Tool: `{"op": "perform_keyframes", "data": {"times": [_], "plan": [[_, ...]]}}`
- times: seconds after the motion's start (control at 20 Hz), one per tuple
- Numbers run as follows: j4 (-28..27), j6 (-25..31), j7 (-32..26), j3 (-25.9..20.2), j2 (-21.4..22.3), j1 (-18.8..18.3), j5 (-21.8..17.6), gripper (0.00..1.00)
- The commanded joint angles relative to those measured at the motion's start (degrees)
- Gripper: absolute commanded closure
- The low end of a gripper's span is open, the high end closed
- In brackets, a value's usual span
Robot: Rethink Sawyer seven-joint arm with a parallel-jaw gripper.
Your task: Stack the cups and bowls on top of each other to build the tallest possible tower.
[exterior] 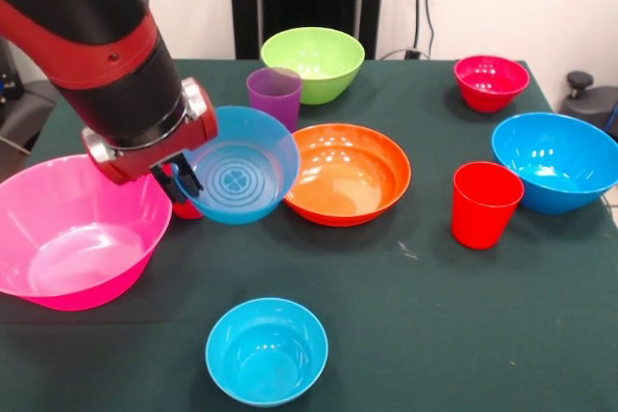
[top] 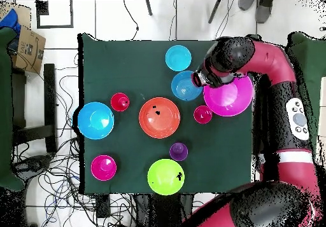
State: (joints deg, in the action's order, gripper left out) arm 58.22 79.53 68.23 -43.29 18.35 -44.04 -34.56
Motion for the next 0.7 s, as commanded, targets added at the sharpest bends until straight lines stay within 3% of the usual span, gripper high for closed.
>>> {"op": "perform_keyframes", "data": {"times": [0.05,0.7], "plan": [[-5.3,1.8,-20.0,-1.8,-4.3,3.6,-2.1,1.00],[-10.3,1.8,-22.8,-2.3,-7.1,5.1,-2.7,1.00]]}}
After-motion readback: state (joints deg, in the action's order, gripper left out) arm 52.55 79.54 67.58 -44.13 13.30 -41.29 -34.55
